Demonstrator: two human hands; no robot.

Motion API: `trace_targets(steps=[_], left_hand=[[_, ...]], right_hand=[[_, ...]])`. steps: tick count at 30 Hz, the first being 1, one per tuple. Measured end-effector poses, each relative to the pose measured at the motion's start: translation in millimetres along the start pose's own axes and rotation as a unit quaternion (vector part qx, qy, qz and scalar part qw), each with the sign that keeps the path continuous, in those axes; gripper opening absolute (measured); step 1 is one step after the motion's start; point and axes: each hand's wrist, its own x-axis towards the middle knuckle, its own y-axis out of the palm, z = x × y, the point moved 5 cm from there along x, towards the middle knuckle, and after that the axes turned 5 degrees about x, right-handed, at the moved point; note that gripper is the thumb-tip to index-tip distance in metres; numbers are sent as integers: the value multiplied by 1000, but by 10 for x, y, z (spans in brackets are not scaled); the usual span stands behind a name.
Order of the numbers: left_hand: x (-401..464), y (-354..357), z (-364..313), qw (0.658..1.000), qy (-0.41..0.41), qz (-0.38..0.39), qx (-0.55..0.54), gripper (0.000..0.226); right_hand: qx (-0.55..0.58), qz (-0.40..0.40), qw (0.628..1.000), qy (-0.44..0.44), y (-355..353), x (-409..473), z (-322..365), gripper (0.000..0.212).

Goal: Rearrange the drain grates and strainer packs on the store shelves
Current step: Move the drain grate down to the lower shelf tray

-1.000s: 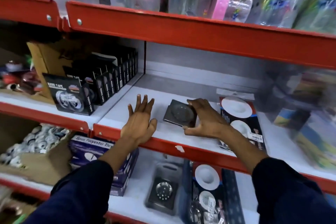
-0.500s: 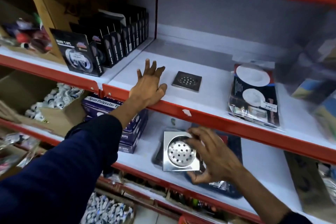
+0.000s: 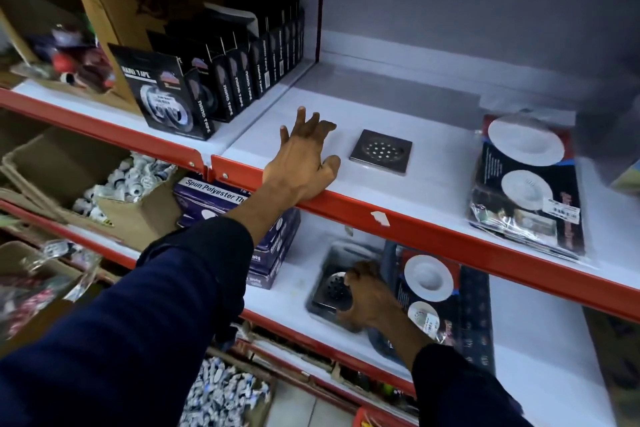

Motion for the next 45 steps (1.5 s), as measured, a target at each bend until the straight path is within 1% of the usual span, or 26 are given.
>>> trace_targets(steps=[3,6,8,10,11,12,14,15,16,17,18,21,23,24,26,28,29,31,33,36,38,40,42,45], left_hand=[[13,9,10,1000,2,0,3,64],[19,16,23,1000,2,-2,-6,64],[16,18,24,1000,2,-2,-5,65],[10,13,32,1000,0,0,1,67],[9,11,29,1000,0,0,5,68],[4,13,29,1000,1,0,11,69],[-3,18,19,1000,4,2,24,71],[-5,20,16,1000,3,3,29,72],[-6,17,7,999,2,5,32,73],[-14,21,11,999,1,7,34,74],[-11,15,1,999,3,7,36,75],[-21,30,10,999,7,10,42,76],[-25,34,12,999,3,12,45,76],[-26,31,10,999,1,14,47,76],[-27,22,5,998,-4,17,55,75],[-27,6,10,998,-11,16,64,75],[-27,7,14,998,-16,17,65,75],[-20,9,21,997,-22,19,66,75],[-17,14,28,997,-23,17,66,75],[-17,10,39,998,-25,8,58,75],[-11,1,40,998,-28,6,53,75],[-6,-9,39,998,-29,5,55,75],[-15,-13,36,998,-30,8,55,73],[-37,-1,37,998,-31,10,54,71]], right_hand=[[-16,17,1000,3,78,65,-9,82],[24,-5,1000,-10,-57,0,24,78],[43,-52,996,-50,-294,-127,104,61],[30,-135,982,-125,-600,-328,256,41],[12,-194,966,-171,-778,-464,341,35],[-6,-262,939,-222,-933,-599,424,30],[-43,-390,866,-310,-1214,-837,531,25],[-52,-427,842,-325,-1375,-914,571,23],[-56,-453,831,-318,-1567,-960,600,22],[-55,-467,833,-292,-1761,-974,617,23],[-53,-469,845,-249,-1954,-958,602,26],[-36,-442,890,-106,-2365,-792,463,38],[-23,-407,912,-39,-2527,-576,289,47],[-4,-374,927,-14,-2584,-428,176,54],[44,-276,960,30,-2649,-116,-67,74],[49,-179,982,48,-2657,120,-226,89],[44,-145,987,46,-2651,199,-270,94],[56,-111,991,44,-2637,305,-325,96],[57,-116,991,39,-2635,355,-346,92],[38,-148,988,23,-2678,288,-331,83],[37,-172,984,8,-2710,133,-286,91],[34,-221,975,-13,-2765,-103,-197,100],[25,-272,961,-45,-2800,-385,-84,97],[31,-317,942,-105,-2720,-833,88,92]])
